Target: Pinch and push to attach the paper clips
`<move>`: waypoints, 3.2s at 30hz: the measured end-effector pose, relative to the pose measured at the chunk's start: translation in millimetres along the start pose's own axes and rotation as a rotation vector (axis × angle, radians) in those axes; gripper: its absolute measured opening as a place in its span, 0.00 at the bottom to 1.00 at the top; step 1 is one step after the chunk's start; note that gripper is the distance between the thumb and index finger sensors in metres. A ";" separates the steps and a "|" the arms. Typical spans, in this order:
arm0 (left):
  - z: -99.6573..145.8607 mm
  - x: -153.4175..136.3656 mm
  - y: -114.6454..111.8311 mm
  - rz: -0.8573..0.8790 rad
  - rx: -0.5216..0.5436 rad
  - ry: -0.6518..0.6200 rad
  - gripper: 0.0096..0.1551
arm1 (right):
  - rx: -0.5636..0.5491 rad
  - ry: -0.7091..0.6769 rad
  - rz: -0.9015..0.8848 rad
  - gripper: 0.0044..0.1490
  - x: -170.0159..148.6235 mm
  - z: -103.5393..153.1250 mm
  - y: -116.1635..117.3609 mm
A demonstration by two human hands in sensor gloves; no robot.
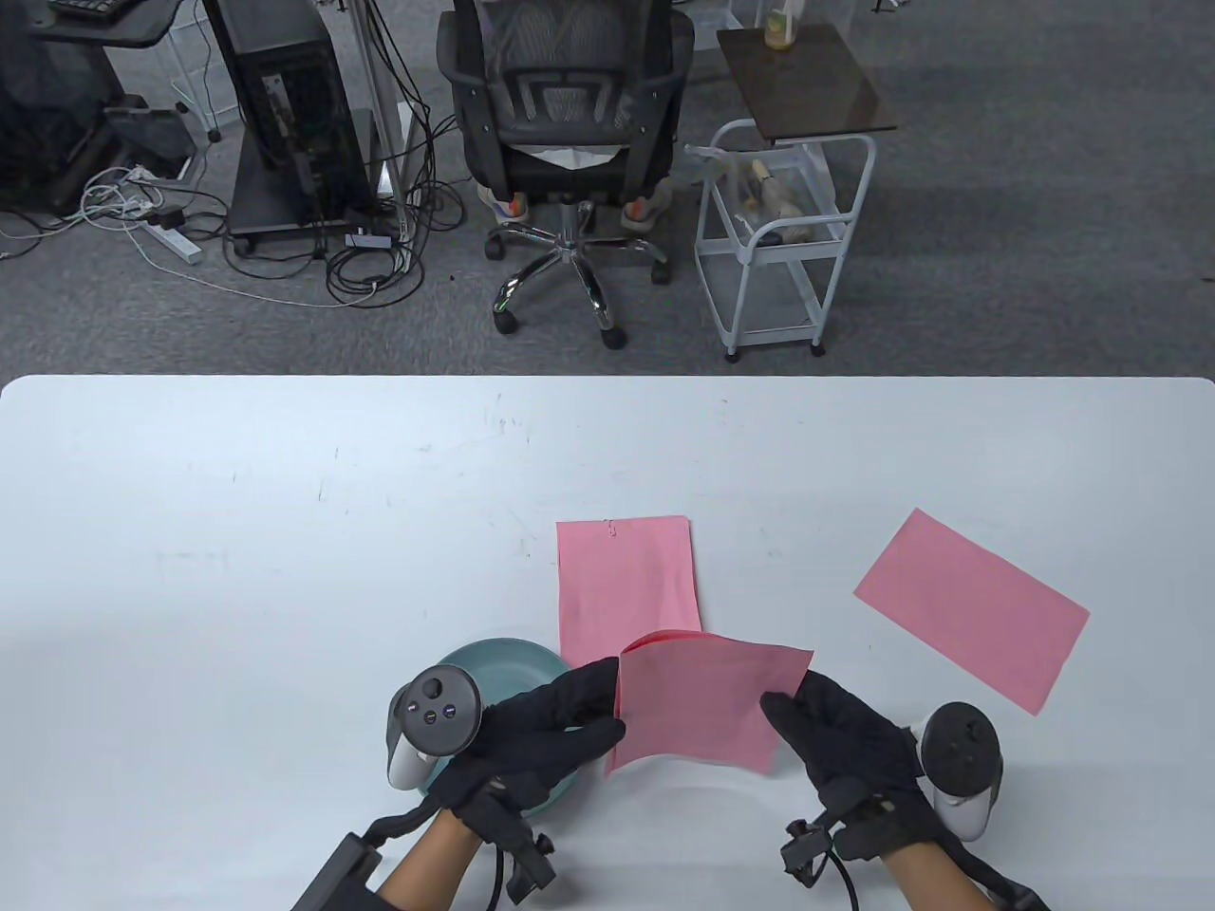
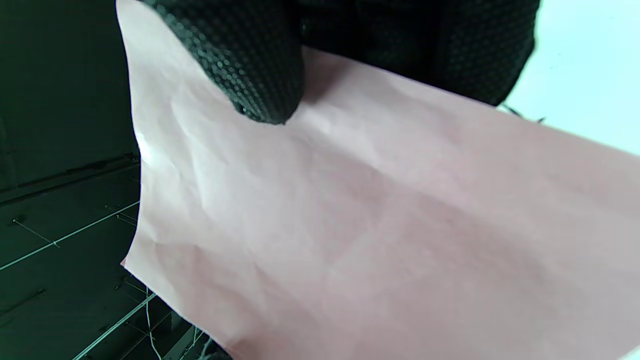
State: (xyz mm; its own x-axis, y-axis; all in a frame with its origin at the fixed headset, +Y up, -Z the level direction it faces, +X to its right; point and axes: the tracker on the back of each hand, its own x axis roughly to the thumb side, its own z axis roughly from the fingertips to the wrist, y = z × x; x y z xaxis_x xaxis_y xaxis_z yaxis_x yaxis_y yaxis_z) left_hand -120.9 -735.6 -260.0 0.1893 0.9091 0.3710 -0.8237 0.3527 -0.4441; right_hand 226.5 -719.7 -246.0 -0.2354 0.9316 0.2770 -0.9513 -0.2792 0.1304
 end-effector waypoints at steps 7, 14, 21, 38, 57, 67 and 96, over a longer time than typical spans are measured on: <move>1.0 1.0 -1.8 -0.008 0.042 0.003 0.35 | 0.008 0.004 0.025 0.22 -0.7 -0.2 -0.5; 2.3 11.6 -6.0 -0.178 0.156 0.009 0.25 | 0.049 0.026 0.005 0.22 -6.8 -2.8 2.7; 1.2 1.7 -8.0 -0.117 0.106 0.011 0.24 | 0.117 0.082 -0.100 0.29 -16.4 -5.9 3.1; -0.7 1.3 -16.5 -0.127 0.027 -0.001 0.29 | 0.183 0.072 -0.295 0.26 -23.2 -7.7 12.7; -0.9 5.0 -24.7 -0.168 0.015 -0.009 0.27 | 0.219 0.052 -0.301 0.23 -24.2 -8.9 14.8; -1.8 1.6 -20.7 -0.152 -0.012 -0.004 0.24 | 0.260 0.023 -0.317 0.26 -23.0 -10.6 15.4; 14.9 25.1 42.3 -0.665 -0.001 0.278 0.22 | 0.229 0.002 -0.185 0.24 -22.1 -11.9 14.5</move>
State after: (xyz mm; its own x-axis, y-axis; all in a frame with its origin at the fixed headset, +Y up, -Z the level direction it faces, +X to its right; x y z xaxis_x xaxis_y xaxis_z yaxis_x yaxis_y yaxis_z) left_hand -158.9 -701.2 -257.3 0.7796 0.5247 0.3421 -0.4863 0.8512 -0.1973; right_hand 215.6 -741.6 -261.6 -0.0624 0.9721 0.2262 -0.9088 -0.1490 0.3897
